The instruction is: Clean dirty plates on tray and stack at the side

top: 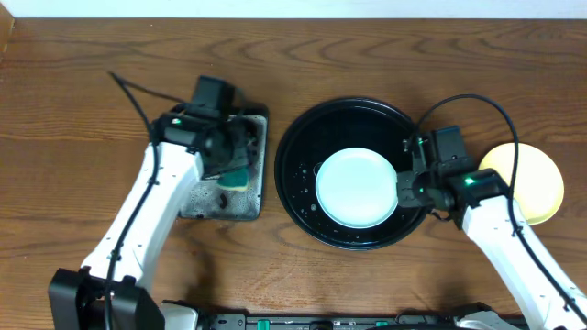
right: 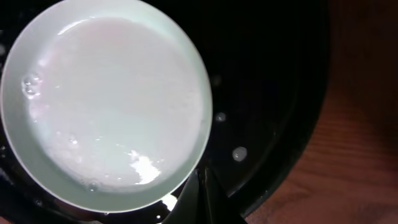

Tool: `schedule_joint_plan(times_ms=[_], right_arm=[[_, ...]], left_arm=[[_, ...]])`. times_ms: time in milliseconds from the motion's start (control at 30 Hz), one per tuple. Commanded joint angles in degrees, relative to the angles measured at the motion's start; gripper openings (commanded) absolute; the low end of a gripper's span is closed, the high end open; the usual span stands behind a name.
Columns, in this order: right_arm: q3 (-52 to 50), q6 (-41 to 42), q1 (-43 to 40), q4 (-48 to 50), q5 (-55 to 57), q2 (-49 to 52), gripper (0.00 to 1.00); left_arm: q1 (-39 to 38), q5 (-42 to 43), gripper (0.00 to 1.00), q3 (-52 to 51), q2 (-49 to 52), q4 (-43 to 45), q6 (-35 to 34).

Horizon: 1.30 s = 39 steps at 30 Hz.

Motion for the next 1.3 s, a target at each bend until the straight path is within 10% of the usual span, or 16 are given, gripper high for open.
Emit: schedule_joint_plan(times_ms=[0,533,733,900,1267], right_arm=[[-0.1,1.0,0.2,0.5,2.1,0.8,0.01],[-0.1,-11.3,-13.1,10.9,-26.8,20.6,0.28],[-0.1,-11.2,-13.0,14.1,-26.8,24.2,0.02],[0.0,-8.7,-13.0,14.3,-26.8,22.4,0.01],[0.0,-3.9,-2.8,6.3,1.8,0.7,0.01]], left_arm=[[2.3,3.5,0.12,-2.2,0.0,1.7,4.0],[2.6,10.3,0.38,-5.8,-3.9,5.4,5.7],[2.6,13.7,0.58,-5.6,-12.5,4.9,5.8],[2.6,13.7,0.81,-5.6,-16.6,3.3,5.8],[2.6,13.7,0.82,-5.6,-16.9,3.3,5.8]])
